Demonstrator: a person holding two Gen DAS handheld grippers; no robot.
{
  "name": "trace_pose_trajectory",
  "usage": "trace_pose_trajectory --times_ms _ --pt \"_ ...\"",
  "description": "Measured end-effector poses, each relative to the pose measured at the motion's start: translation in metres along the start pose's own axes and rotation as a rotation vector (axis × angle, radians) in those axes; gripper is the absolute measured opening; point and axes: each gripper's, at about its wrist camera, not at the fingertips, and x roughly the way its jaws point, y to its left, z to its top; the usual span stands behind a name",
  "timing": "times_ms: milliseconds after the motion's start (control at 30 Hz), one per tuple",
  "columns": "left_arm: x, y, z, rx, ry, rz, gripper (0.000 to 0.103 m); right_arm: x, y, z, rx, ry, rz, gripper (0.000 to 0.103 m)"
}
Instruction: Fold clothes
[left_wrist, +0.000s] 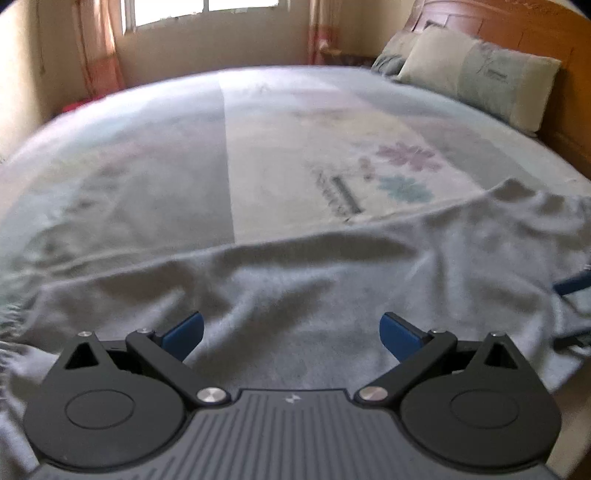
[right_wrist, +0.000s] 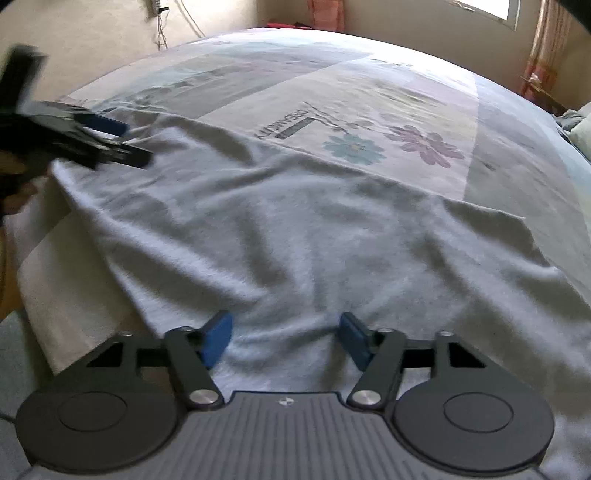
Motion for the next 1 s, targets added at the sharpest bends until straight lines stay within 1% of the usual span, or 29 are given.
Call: trace_pose_trajectory --times_ms 100,200,267,333,433,500,533,600,633,667,767,867,933,967,1000 --pt "0.019 0.021 0.002 -0.065 -0.001 0.031 0.101 -0.001 -0.006 -0.003 0.020 -0.006 0.016 0.076" --pt "0.027 0.039 0.013 -0.122 0.000 0.072 0.101 -0.001 -0.012 -0.005 0.045 -0.011 0.026 0.080" --pt "0.022 0.047 0.018 -0.171 -0.003 0.060 0.101 -0.001 -0.012 -0.007 0.048 -0.016 0.026 0.082" --pt "0.008 0.053 0.017 -0.201 -0.024 0.045 0.101 -0.001 -0.011 -0.008 0.049 -0.020 0.024 0.084" --pt "-0.011 0.058 0.002 -0.197 -0.033 0.048 0.101 0.000 -0.010 -0.009 0.049 -0.024 0.028 0.089" --pt "-0.019 0.066 -0.016 -0.205 -0.008 0.060 0.101 0.001 -0.009 -0.010 0.045 -0.026 0.030 0.090" --pt "-0.019 0.073 -0.025 -0.209 0.003 0.086 0.101 0.001 -0.009 -0.010 0.044 -0.027 0.028 0.090" --pt "-0.027 0.085 -0.043 -0.215 -0.008 0.157 0.101 0.001 -0.009 -0.010 0.043 -0.029 0.025 0.091" --pt "-0.032 0.092 -0.050 -0.235 -0.017 0.179 0.101 0.001 -0.009 -0.010 0.045 -0.030 0.024 0.091" --pt "-0.036 0.099 -0.053 -0.271 -0.020 0.183 0.101 0.001 -0.009 -0.011 0.046 -0.030 0.024 0.092" --pt "-0.046 0.103 -0.046 -0.325 -0.022 0.161 0.101 0.001 -0.009 -0.011 0.044 -0.027 0.020 0.093" --pt "-0.046 0.092 -0.028 -0.263 -0.070 0.134 0.101 0.002 -0.007 -0.011 0.044 -0.022 0.015 0.095" --pt "-0.037 0.089 -0.018 -0.253 -0.085 0.110 0.101 0.003 -0.006 -0.010 0.043 -0.019 0.009 0.096" --pt "-0.029 0.090 -0.013 -0.256 -0.086 0.106 0.101 0.003 -0.006 -0.010 0.043 -0.017 0.005 0.096" --pt "-0.019 0.094 -0.010 -0.264 -0.076 0.129 0.101 0.003 -0.005 -0.010 0.043 -0.015 0.002 0.096"
